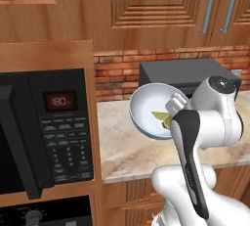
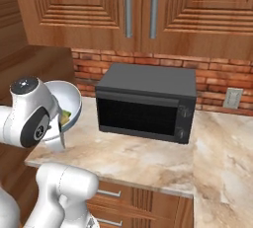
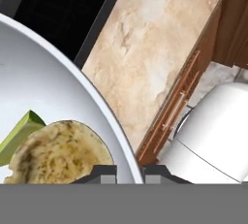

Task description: Place the bowl with the lemon wedge and mushroom on the second highest shelf of the fridge. Place the bowl with the steak and chicken drumstick on the top shelf of the fridge.

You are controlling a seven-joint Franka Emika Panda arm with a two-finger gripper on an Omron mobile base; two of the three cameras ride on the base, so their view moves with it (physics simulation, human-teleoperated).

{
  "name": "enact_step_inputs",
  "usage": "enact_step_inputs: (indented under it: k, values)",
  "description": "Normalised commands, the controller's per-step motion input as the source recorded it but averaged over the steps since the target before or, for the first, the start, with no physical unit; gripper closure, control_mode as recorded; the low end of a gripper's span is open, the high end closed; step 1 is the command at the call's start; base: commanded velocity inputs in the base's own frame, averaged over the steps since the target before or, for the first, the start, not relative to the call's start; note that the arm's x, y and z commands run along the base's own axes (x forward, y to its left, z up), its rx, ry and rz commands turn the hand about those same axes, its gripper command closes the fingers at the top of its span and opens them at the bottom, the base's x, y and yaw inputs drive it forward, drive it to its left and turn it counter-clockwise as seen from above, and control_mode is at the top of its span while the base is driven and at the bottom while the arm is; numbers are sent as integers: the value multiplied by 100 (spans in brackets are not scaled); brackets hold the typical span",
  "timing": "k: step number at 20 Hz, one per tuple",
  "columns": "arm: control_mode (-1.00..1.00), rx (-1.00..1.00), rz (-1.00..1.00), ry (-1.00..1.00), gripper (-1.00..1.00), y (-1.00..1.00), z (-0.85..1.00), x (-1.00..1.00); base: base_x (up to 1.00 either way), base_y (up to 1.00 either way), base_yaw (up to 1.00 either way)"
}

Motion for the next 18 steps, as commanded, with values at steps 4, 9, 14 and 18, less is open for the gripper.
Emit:
enact_step_inputs:
  k: [4, 9, 14, 18]
  values:
    - [100, 0, 0, 0, 100, 0, 0, 0, -46, 0, -26]
    - [100, 0, 0, 0, 100, 0, 0, 0, -72, 0, -68]
    - [100, 0, 0, 0, 100, 0, 0, 0, -47, 8, -86]
    - [100, 0, 0, 0, 100, 0, 0, 0, -27, 11, -91]
